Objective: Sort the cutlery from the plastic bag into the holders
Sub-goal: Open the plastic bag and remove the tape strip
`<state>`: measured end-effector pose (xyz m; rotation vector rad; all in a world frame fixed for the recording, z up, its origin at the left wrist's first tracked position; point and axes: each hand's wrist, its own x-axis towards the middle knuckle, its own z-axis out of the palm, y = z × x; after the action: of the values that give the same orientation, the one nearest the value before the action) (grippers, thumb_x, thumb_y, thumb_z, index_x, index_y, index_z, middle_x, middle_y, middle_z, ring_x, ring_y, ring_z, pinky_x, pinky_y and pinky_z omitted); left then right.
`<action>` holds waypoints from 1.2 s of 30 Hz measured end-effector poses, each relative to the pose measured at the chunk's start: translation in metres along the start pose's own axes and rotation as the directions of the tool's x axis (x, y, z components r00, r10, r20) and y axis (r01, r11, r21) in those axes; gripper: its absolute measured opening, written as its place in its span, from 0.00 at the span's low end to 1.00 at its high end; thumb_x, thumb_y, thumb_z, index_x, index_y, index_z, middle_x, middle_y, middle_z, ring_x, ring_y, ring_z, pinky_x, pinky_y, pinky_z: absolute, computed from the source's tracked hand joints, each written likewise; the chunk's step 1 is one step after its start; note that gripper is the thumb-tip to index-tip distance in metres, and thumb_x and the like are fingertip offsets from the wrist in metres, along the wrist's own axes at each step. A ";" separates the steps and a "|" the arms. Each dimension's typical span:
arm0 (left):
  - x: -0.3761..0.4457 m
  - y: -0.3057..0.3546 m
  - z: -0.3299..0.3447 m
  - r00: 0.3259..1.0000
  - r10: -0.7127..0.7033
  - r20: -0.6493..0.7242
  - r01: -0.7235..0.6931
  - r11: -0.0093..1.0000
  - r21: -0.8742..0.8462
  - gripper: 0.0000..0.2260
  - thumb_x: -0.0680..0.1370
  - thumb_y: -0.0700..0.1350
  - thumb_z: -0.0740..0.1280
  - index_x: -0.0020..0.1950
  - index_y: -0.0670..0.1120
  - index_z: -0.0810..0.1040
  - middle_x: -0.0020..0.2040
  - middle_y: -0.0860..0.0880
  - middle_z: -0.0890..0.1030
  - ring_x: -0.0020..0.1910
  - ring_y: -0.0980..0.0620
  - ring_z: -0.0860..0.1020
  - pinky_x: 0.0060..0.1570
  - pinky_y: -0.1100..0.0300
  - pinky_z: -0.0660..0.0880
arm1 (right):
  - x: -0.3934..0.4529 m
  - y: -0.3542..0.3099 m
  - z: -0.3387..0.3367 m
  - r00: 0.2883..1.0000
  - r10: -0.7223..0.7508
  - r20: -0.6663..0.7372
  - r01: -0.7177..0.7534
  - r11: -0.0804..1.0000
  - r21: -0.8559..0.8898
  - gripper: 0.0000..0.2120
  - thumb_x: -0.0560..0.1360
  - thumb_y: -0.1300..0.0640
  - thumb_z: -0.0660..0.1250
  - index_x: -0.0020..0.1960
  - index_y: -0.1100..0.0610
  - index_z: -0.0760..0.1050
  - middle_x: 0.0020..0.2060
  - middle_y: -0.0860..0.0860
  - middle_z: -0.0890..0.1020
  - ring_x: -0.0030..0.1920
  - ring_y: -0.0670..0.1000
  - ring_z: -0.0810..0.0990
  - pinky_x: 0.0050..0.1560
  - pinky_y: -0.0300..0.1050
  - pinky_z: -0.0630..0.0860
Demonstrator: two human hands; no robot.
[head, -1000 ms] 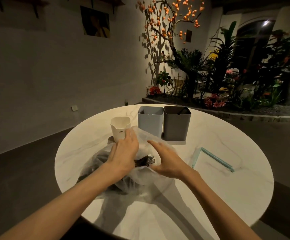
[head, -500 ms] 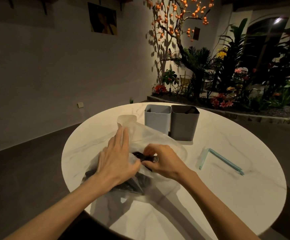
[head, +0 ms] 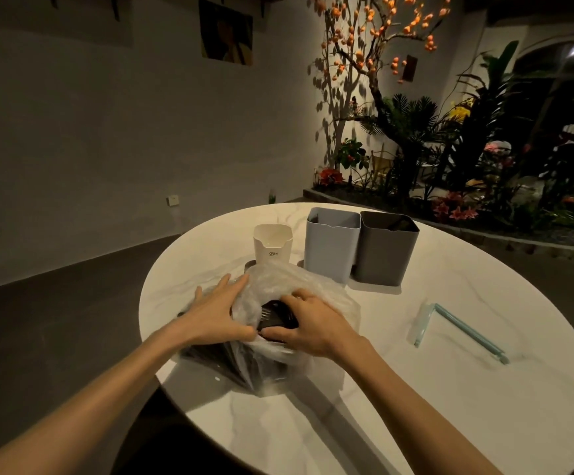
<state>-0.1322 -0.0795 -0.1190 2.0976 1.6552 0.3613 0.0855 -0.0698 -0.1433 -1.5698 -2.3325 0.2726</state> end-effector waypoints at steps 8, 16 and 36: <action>-0.016 0.046 -0.004 0.905 0.177 -0.387 -0.294 0.918 -0.267 0.43 0.75 0.33 0.67 0.83 0.53 0.47 0.82 0.53 0.56 0.78 0.56 0.57 0.70 0.65 0.58 | 0.005 -0.027 -0.011 0.988 -0.044 0.151 0.049 0.998 -0.031 0.28 0.68 0.35 0.66 0.62 0.50 0.73 0.61 0.53 0.77 0.59 0.57 0.76 0.61 0.53 0.75; -0.026 0.036 -0.002 0.932 0.160 -0.324 -0.263 0.915 -0.305 0.45 0.74 0.29 0.65 0.83 0.53 0.46 0.83 0.53 0.52 0.81 0.53 0.53 0.77 0.56 0.56 | 0.011 -0.034 0.006 0.996 0.060 0.062 -0.043 0.970 -0.241 0.26 0.73 0.44 0.70 0.68 0.52 0.71 0.67 0.57 0.73 0.62 0.60 0.76 0.64 0.53 0.74; 0.005 0.071 0.008 0.961 0.136 -0.241 -0.228 0.883 -0.411 0.35 0.68 0.43 0.65 0.76 0.58 0.68 0.74 0.48 0.71 0.75 0.46 0.68 0.72 0.43 0.70 | -0.017 0.014 -0.061 0.989 -0.079 0.124 0.100 0.980 -0.174 0.19 0.78 0.61 0.68 0.67 0.54 0.68 0.60 0.55 0.79 0.56 0.56 0.79 0.54 0.47 0.76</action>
<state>-0.0671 -0.0892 -0.0910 1.9182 1.3212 0.9486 0.1255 -0.0815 -0.0932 -1.5610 -2.5745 0.1388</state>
